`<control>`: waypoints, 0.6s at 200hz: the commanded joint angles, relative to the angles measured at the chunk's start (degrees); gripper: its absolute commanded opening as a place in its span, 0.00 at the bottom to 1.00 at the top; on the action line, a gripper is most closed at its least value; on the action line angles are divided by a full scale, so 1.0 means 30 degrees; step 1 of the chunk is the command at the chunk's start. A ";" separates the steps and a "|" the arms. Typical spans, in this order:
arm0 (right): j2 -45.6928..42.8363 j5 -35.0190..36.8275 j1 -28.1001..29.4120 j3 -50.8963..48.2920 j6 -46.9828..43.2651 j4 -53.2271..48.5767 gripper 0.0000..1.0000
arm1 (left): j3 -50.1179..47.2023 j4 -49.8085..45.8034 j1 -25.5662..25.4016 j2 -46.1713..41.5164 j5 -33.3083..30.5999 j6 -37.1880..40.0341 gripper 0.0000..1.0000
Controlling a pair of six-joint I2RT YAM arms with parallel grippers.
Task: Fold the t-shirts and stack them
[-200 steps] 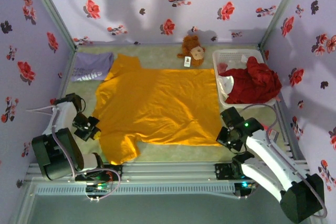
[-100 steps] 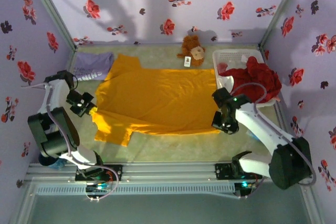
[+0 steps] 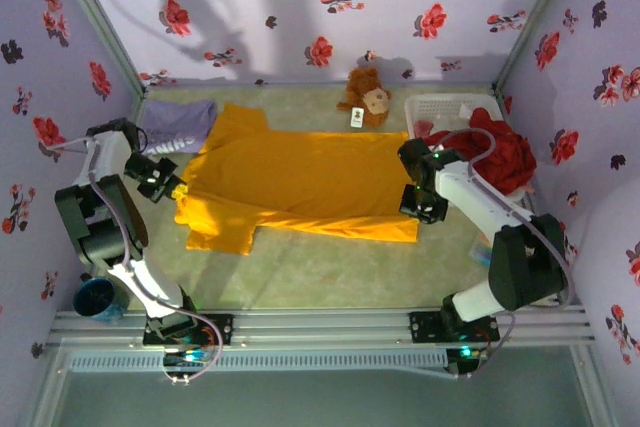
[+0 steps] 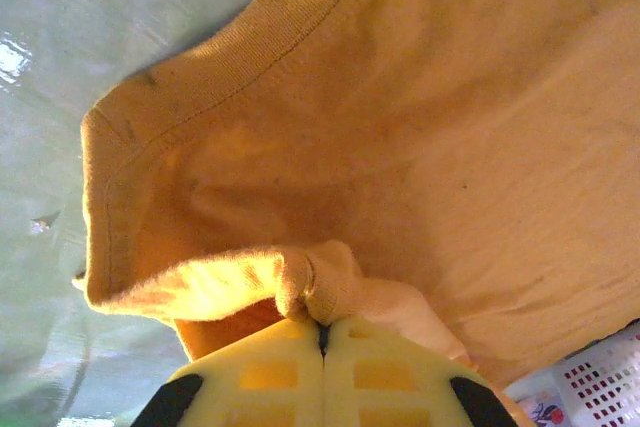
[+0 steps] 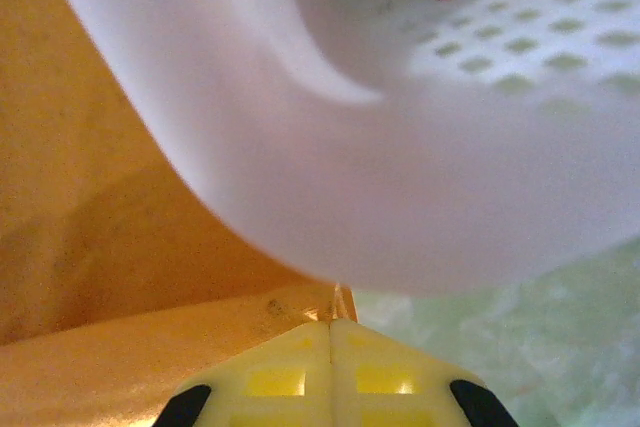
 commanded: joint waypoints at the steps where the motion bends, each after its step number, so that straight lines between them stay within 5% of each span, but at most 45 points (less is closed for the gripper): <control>1: 0.0411 0.1436 -0.0178 0.0454 0.0298 0.0750 0.00 | 0.0422 -0.0033 0.0239 0.0932 0.0351 0.0468 0.00; 120: 0.1438 0.3030 -0.0150 -0.0215 0.1989 0.4201 0.00 | 0.1053 0.0669 0.0393 0.2753 0.0318 0.0147 0.00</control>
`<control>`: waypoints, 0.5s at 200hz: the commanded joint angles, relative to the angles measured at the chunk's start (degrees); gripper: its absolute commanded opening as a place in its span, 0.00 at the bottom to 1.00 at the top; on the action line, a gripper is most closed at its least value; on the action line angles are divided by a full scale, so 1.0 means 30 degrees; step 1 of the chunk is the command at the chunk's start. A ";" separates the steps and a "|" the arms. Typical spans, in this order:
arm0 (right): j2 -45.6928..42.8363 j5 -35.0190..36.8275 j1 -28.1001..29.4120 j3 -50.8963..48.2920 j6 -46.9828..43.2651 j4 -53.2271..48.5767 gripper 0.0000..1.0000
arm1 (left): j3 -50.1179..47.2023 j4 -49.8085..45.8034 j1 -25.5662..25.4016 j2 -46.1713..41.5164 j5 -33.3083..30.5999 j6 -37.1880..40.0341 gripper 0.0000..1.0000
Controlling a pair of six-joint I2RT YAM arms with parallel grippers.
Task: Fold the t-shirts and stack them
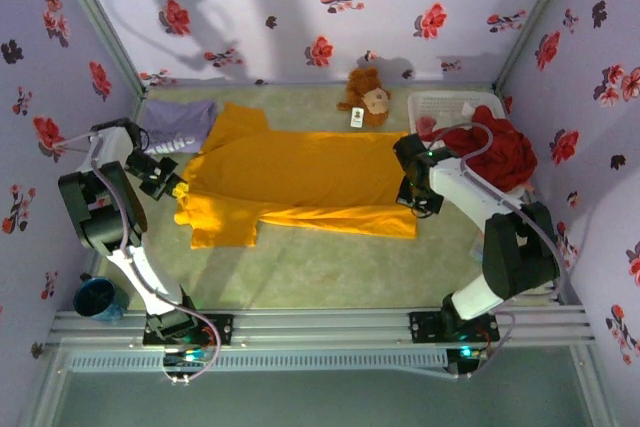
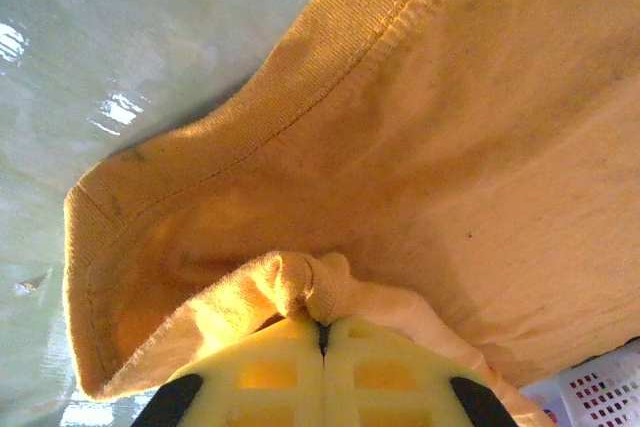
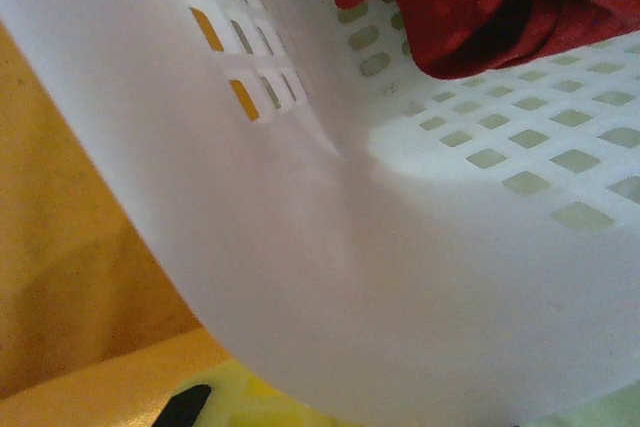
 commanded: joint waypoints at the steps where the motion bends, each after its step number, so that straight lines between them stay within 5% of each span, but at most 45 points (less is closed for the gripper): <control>1: 0.0253 0.1356 -0.0150 -0.0246 0.0803 0.1506 0.00 | -0.0131 0.0349 0.0262 0.0657 0.0295 0.0096 0.00; 21: 0.0617 0.1409 -0.0125 -0.0021 0.0863 0.1273 0.00 | -0.0106 0.0299 0.0261 0.0935 0.0306 0.0263 0.00; 35: 0.0540 0.1495 -0.0092 -0.0173 0.1034 0.1389 0.00 | -0.0077 0.0353 0.0291 0.1046 0.0330 0.0301 0.12; 72: -0.0610 0.1538 0.0210 0.0227 0.0863 0.0572 0.31 | 0.0622 0.0430 0.0401 0.0687 0.0848 0.0216 0.31; 100: -0.2176 0.1969 0.0817 0.0920 0.0775 -0.1189 0.42 | 0.1397 -0.0004 0.0715 -0.0321 0.0765 0.0331 0.43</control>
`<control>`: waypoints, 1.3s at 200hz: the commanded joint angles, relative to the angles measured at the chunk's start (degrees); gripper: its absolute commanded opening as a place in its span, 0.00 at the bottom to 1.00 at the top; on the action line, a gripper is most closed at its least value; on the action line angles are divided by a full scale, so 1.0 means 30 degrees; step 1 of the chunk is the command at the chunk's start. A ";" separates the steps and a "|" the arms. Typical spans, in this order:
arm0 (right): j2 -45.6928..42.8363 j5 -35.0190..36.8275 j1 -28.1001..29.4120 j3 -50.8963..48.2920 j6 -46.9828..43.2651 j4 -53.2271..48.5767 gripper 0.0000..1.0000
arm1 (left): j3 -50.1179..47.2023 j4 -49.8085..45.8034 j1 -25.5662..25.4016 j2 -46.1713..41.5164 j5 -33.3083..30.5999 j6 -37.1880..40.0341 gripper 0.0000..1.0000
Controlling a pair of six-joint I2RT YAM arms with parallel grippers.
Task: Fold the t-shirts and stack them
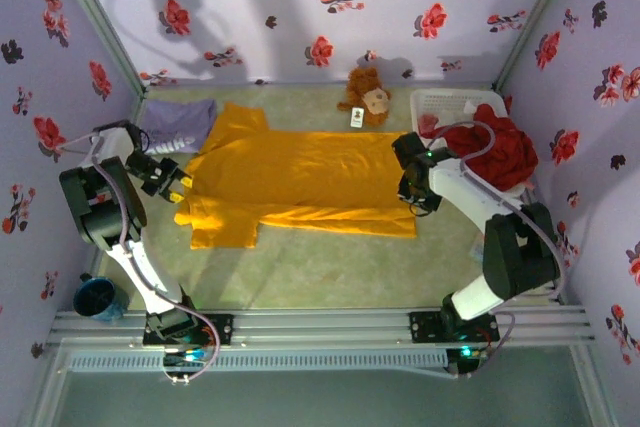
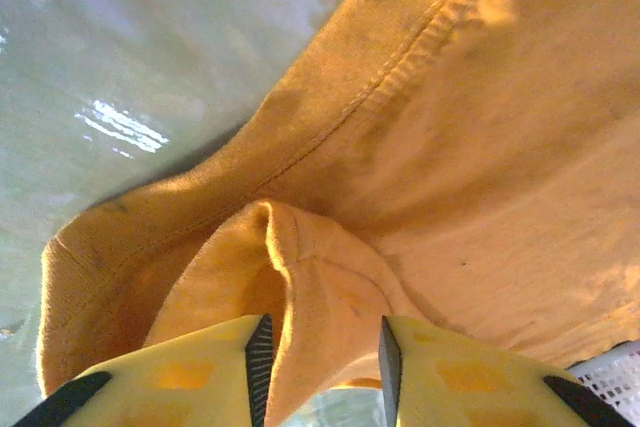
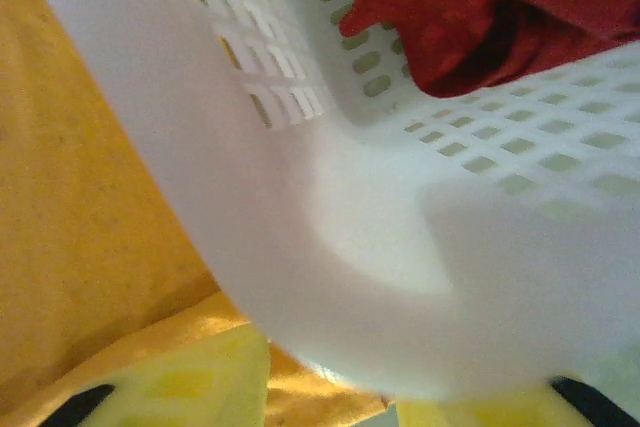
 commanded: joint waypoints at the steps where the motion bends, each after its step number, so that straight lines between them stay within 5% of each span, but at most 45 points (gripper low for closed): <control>1: -0.1739 0.1180 0.0518 0.0940 0.0134 -0.1863 0.42 | 0.1025 -0.0604 0.0446 -0.1230 0.0272 0.0382 0.43; 68: -0.4150 0.0470 0.3091 0.0258 0.1656 -0.2825 0.45 | -0.4445 -0.0551 0.0370 -0.5971 -0.1291 0.1351 0.51; 147: -0.3099 -0.1238 0.6286 -0.0350 0.3406 -0.0335 0.46 | -1.0214 0.2201 -0.1059 -0.9007 -0.3334 -0.1365 0.52; 203: 0.3888 -0.4123 1.0731 0.5243 0.3398 0.2694 0.47 | -1.2306 0.3593 -0.2080 -0.8632 -0.3493 -0.1919 0.46; 260: 1.1022 -0.6491 1.3467 1.2665 0.3806 0.2628 0.47 | -1.2428 0.4323 -0.2066 -0.7217 -0.3301 -0.0871 0.25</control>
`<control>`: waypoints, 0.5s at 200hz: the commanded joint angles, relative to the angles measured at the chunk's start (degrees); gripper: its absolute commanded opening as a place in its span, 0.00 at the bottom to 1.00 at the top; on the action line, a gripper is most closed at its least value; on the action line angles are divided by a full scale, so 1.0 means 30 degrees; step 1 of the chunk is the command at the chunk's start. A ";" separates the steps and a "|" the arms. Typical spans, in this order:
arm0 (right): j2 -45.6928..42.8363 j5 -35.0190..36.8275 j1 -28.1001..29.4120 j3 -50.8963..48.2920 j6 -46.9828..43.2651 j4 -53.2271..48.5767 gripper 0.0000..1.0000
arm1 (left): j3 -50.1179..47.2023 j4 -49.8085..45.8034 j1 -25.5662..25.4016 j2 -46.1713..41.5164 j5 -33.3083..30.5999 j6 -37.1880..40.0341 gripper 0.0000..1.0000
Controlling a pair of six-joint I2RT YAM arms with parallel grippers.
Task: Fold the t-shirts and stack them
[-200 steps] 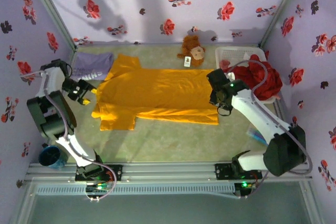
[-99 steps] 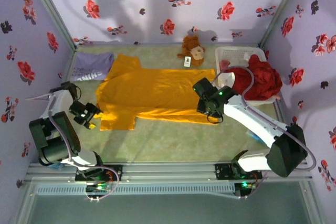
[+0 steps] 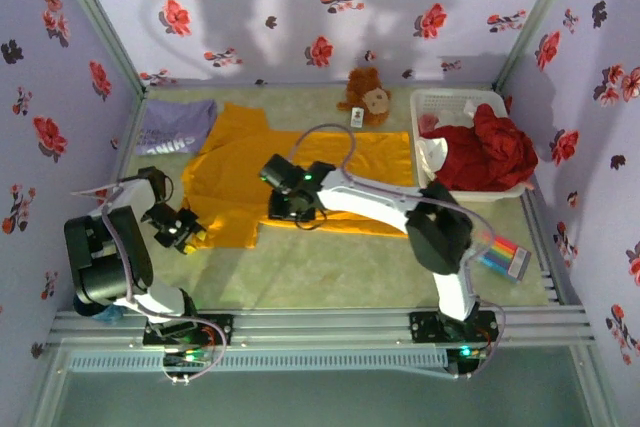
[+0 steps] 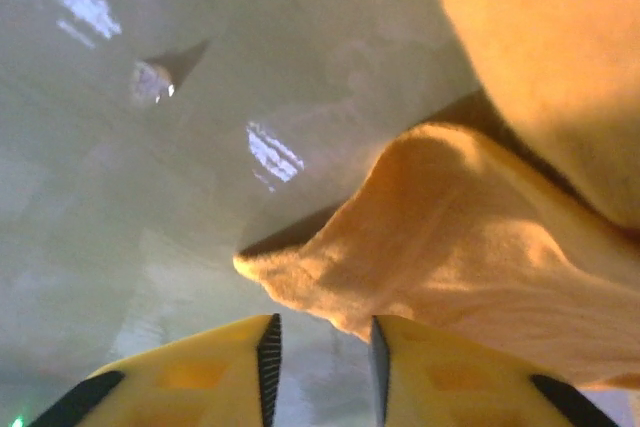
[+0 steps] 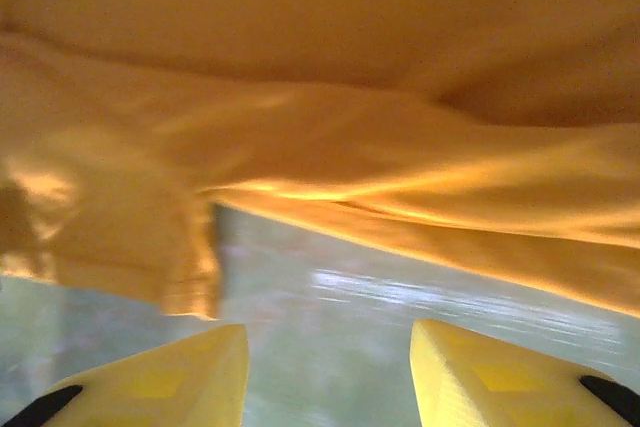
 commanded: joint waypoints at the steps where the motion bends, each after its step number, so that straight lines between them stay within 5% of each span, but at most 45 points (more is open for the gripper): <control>1: 0.1721 -0.1303 0.0739 0.2046 0.0573 -0.0508 0.47 | -0.0175 0.0221 -0.0091 0.0746 -0.0061 0.0619 0.24; 49: 0.4015 -0.2858 0.1193 0.3376 0.1022 -0.0340 0.47 | -0.0527 0.0722 -0.0062 0.0667 0.0478 0.0688 0.05; 100: 0.5780 -0.3929 0.1424 0.4738 0.0739 -0.0734 0.42 | -0.0631 0.0691 -0.0062 0.0233 0.0624 0.0806 0.00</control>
